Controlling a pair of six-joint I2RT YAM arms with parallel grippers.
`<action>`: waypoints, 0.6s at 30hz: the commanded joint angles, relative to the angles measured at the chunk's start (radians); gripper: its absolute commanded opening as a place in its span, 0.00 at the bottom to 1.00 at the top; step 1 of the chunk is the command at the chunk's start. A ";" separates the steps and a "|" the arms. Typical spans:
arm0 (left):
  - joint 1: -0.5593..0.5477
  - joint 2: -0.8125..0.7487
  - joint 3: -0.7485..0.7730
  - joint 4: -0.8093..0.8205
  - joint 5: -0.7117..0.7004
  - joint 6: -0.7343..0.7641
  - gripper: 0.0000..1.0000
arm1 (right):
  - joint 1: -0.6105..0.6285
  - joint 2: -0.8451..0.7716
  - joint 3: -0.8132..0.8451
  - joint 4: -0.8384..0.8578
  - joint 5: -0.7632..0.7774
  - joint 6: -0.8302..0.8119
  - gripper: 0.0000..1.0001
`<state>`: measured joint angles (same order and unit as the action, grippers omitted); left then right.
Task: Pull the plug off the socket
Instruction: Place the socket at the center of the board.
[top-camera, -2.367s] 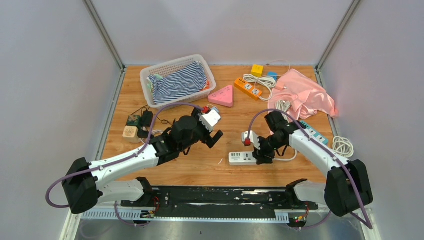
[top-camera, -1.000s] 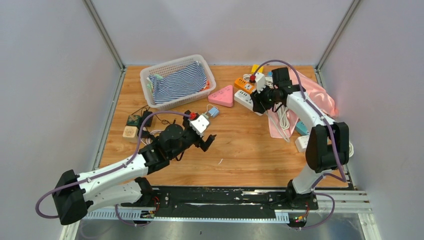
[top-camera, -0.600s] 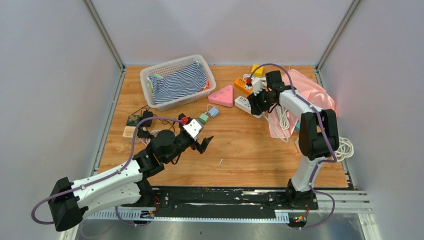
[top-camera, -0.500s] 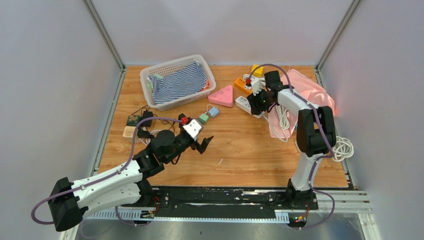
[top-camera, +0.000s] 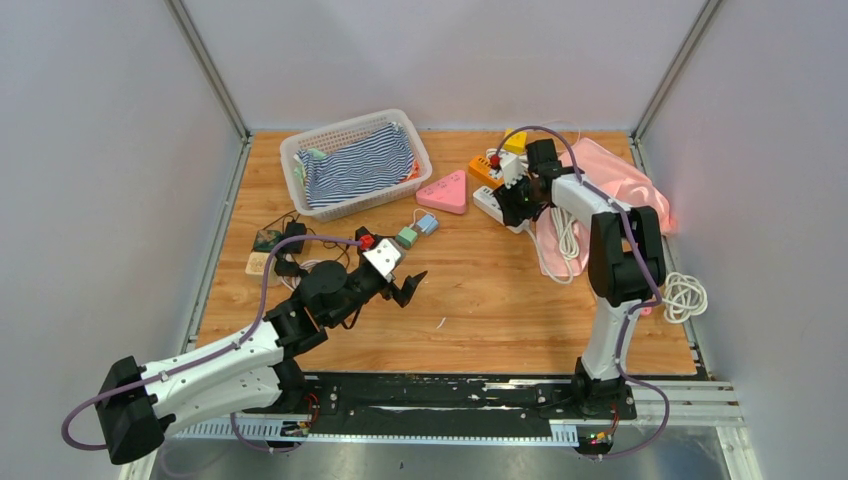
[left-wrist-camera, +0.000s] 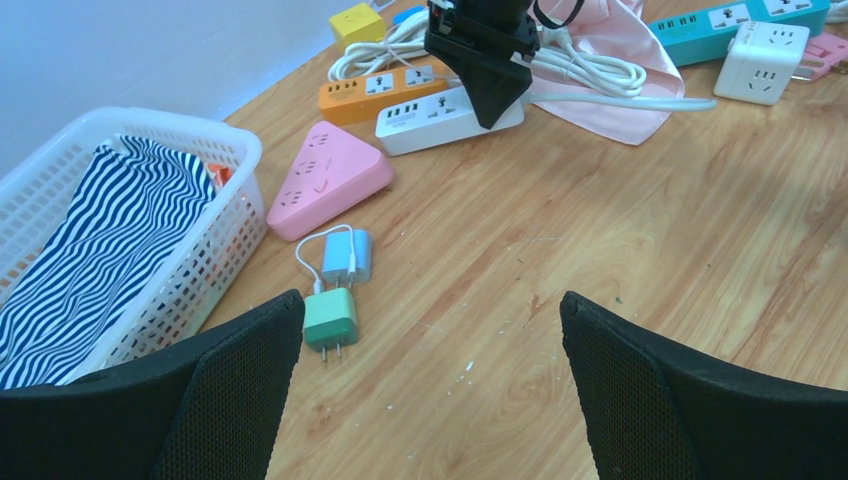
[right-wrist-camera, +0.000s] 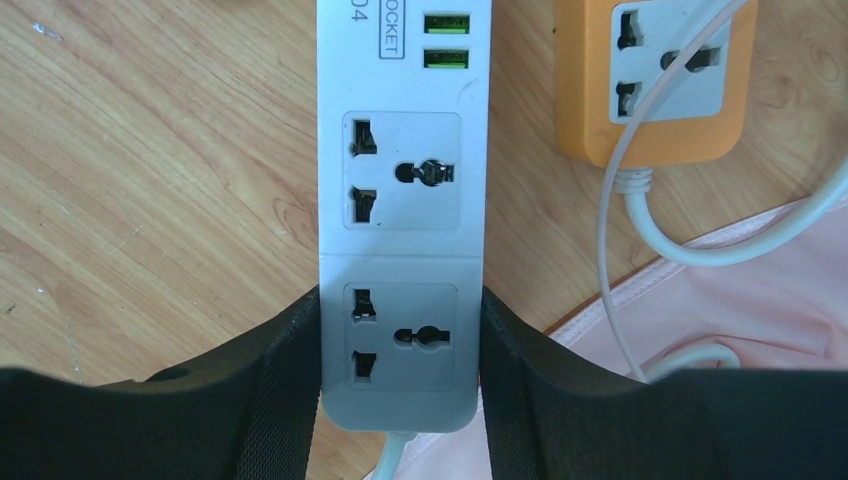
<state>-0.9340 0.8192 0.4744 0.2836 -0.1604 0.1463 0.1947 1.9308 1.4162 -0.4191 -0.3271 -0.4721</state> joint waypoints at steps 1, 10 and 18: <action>-0.011 -0.010 -0.015 0.034 0.006 0.006 1.00 | -0.009 0.024 0.028 -0.026 0.033 -0.015 0.40; -0.011 -0.004 -0.011 0.033 0.002 0.006 1.00 | -0.010 -0.019 0.023 -0.030 0.061 -0.019 0.77; -0.011 -0.010 -0.014 0.034 0.001 0.006 1.00 | -0.009 -0.086 0.006 -0.040 0.062 -0.031 0.82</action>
<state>-0.9340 0.8196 0.4744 0.2840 -0.1604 0.1463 0.1947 1.9182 1.4166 -0.4286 -0.2840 -0.4889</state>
